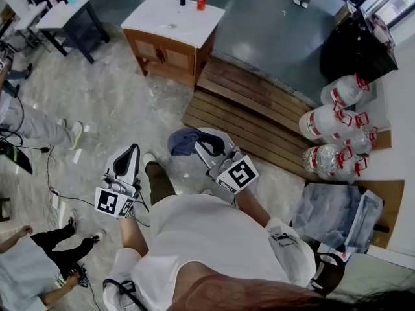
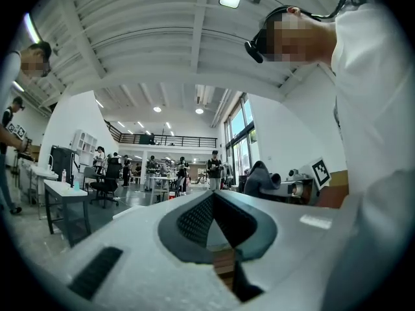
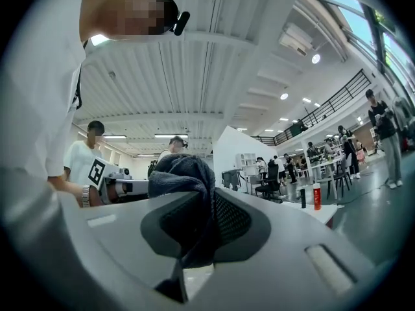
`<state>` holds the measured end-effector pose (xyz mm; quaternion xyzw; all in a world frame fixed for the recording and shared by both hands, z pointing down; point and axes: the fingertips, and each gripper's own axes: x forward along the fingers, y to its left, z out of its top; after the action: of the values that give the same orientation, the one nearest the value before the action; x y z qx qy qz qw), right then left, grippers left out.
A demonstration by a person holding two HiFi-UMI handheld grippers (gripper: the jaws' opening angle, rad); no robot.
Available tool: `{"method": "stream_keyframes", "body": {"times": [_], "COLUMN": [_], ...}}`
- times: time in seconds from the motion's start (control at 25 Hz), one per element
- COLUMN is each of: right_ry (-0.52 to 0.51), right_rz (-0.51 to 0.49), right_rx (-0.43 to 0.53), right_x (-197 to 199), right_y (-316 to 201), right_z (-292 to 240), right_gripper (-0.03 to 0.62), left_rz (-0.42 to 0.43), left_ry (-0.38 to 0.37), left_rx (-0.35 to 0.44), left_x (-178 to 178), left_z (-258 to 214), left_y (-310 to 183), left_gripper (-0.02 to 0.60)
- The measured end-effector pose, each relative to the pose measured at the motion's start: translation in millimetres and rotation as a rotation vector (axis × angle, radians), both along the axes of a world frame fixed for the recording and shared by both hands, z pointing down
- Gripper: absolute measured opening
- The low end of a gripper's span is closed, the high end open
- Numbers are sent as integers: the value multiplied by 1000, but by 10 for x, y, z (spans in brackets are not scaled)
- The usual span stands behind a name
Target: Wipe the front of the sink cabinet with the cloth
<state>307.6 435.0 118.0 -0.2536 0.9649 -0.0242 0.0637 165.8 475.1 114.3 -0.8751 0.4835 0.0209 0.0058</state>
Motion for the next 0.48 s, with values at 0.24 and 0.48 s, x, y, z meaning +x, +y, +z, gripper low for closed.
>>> {"method": "stream_keyframes", "body": {"times": [0.24,0.48], "right_ry": [34,19], "right_rz": [52,188], "right_rx": [-46,-79], "right_x": [-980,-2067], "right_y": [-922,-2069], "right_z": [269,192], "right_gripper": [54,54], "left_rz": [50,181], "left_ry": [-1,33], "left_rx": [7,-14], "left_x": [-1080,-2222], "left_z": [164,133], "left_y": [-1083,-2364], "left_gripper": [2,1]}}
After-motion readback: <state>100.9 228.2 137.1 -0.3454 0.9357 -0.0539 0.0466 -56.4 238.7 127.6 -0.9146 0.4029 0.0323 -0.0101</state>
